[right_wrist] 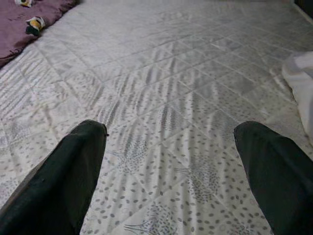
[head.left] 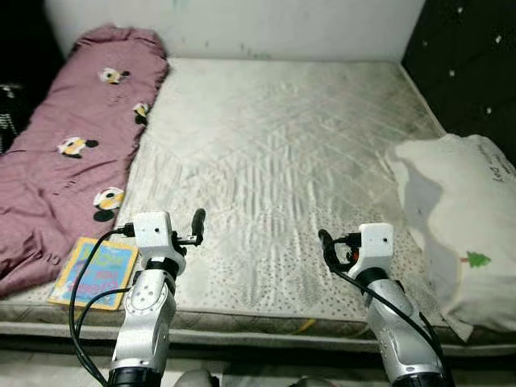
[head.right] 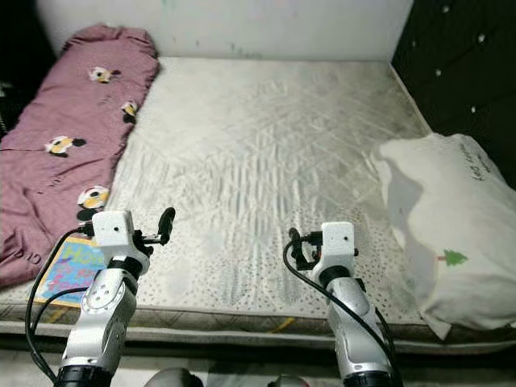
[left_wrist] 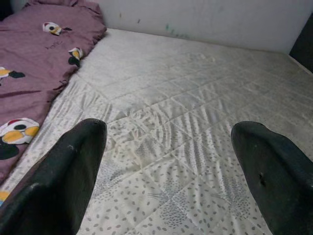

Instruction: Clean up the room

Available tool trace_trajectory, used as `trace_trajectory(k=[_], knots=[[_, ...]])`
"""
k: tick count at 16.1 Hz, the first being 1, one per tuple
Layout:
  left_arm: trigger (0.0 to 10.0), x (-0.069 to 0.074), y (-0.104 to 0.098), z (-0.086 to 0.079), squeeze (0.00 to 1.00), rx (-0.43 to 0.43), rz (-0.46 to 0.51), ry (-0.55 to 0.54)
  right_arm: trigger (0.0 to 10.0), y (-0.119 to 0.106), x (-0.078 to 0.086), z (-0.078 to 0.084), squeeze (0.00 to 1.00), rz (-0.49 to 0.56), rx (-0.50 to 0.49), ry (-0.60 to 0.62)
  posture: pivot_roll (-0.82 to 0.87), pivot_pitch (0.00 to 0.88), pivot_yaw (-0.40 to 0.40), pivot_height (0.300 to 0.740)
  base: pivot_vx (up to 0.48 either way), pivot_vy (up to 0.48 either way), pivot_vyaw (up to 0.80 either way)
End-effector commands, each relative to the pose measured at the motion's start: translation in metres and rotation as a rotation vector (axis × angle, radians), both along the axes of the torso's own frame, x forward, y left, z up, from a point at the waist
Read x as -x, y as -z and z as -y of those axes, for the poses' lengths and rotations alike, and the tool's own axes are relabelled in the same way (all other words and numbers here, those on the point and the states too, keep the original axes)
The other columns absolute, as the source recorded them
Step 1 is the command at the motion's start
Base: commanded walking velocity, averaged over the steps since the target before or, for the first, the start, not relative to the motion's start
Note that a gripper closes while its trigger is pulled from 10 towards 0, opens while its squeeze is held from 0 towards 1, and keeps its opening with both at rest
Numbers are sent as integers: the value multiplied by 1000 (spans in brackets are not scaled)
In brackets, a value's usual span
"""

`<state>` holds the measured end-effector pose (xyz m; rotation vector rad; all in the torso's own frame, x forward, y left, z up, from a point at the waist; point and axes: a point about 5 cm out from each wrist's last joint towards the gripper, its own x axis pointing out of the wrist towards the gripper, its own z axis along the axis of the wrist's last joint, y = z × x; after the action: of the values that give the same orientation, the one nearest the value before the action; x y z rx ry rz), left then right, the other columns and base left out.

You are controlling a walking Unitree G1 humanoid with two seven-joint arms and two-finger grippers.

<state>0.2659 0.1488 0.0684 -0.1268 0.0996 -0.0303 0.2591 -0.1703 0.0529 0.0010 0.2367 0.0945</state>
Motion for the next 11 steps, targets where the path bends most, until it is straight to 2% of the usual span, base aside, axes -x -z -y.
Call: trace_trajectory(k=[1,4,8,11], knots=[[10000,0,0,-2,0,-3,-6,0,10000,-2,-2,1,0,8,-9,10,-13,42,17,740,0,480,0],[10000,5,2,-7,0,-19,-15,-8,10000,-2,-4,4,0,3,-8,16,-13,39,20,740,0,480,-140],[10000,23,10,-24,0,-48,-51,-38,10000,2,4,9,0,-12,2,25,-9,42,14,740,0,480,0],[10000,29,13,-24,0,-53,-61,-41,10000,4,10,12,0,-23,6,24,-11,44,10,740,0,480,0]])
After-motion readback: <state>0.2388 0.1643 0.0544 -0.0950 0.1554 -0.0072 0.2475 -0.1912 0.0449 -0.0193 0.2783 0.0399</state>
